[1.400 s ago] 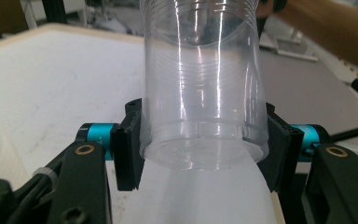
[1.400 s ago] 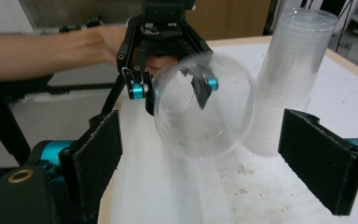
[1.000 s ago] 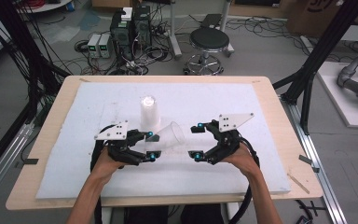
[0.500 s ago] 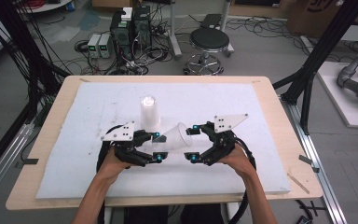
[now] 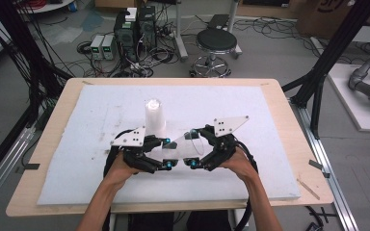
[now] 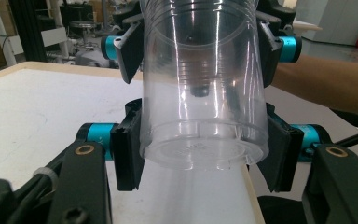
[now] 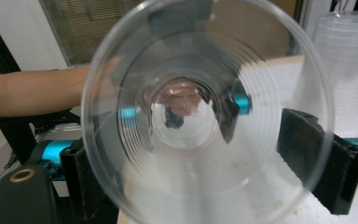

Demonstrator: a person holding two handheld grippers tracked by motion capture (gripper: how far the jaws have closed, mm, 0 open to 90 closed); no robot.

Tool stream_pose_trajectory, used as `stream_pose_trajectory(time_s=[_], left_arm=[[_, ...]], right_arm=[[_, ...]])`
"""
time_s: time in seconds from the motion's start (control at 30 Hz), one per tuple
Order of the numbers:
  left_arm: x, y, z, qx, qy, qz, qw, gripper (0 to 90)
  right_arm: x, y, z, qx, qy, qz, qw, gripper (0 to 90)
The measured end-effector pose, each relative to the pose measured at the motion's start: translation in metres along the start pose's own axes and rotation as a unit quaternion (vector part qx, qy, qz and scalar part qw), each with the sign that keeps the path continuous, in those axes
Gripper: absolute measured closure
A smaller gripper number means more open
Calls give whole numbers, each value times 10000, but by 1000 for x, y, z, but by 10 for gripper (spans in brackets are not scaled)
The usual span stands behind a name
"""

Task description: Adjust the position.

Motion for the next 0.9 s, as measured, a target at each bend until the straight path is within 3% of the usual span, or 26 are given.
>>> stream_pose_trajectory(time_s=[0.3,0.5,0.7,0.73,0.77,0.8,0.83,0.9], left_arm=[[-1,2,0,-17,-7,-87,10000,418],[-3,2,-1,-48,-59,-118,9999,418],[-2,3,-1,-32,-67,-147,9999,409],[-2,3,-1,-32,-67,-147,9999,393],[-4,3,0,123,-91,-113,9998,302],[-4,3,0,123,-91,-113,9998,150],[-6,3,0,115,-317,67,9994,72],[-5,3,0,109,-338,143,9993,60]], right_arm=[[-2,-3,4,69,20,155,9999,173],[-3,-4,5,204,8,207,9996,295],[-3,-5,4,189,-16,219,9996,314],[-3,-5,4,189,-16,219,9996,314],[-3,-4,5,241,0,199,9995,315],[-3,-4,5,241,0,199,9995,315],[-3,-4,4,207,-56,167,9996,315],[-3,-3,4,218,-45,131,9997,316]])
Point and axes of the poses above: each handheld gripper's, and its own axes: x roughly backward along the jaws, z roughly out of its top, y roughly to its right, the point moved 5 cm from there along -x, roughly forward along the jaws, and after that the axes turned 14 degrees about -x, right-handed, at the moved point
